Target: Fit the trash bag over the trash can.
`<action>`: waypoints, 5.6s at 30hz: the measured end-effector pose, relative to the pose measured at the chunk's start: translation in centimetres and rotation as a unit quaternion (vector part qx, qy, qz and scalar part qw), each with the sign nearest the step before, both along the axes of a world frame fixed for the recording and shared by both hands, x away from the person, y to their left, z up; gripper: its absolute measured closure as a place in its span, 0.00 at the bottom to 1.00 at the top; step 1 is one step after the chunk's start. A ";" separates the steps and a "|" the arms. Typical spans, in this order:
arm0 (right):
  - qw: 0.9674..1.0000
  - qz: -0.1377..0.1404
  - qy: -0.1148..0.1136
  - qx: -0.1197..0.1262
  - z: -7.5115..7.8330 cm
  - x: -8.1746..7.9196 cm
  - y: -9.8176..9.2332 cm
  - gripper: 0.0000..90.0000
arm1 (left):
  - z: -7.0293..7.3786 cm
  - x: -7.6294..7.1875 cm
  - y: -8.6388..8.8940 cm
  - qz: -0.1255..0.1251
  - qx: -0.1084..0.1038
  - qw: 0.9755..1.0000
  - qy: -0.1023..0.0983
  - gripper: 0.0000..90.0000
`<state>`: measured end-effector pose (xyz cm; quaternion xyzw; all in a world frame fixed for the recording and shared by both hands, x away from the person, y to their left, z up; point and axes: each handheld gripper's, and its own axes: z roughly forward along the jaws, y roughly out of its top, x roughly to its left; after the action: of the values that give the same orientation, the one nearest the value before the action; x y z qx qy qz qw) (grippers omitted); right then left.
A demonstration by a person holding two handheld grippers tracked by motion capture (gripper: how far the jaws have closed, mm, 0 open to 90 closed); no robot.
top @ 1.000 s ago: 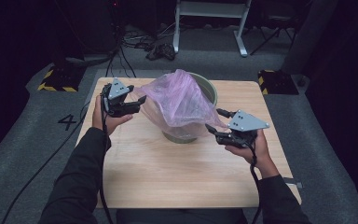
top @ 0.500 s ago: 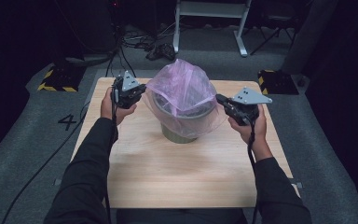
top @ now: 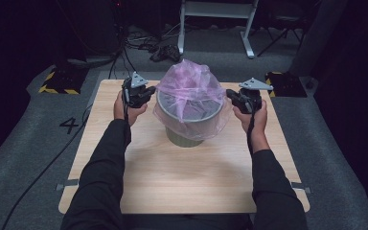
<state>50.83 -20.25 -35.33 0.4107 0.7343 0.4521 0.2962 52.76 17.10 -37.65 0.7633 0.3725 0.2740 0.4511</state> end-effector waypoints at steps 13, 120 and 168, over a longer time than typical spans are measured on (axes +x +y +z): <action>0.996 0.079 0.044 0.020 -2.3 -0.2 0.0 1.00 | -0.8 -0.9 -0.4 -0.059 -0.023 0.998 0.011 1.00; 0.952 0.306 0.005 0.003 1.1 -7.9 -3.7 0.31 | 3.4 -7.2 4.7 -0.163 -0.053 0.985 -0.037 0.54; 0.993 0.100 0.051 0.018 -0.6 -2.2 -1.6 1.00 | 1.0 -0.4 2.5 -0.045 -0.040 0.998 -0.002 0.99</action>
<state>48.66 -21.85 -35.92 0.3629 0.7776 0.4711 0.2041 52.34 19.59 -36.65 0.7599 0.3477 0.2404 0.4938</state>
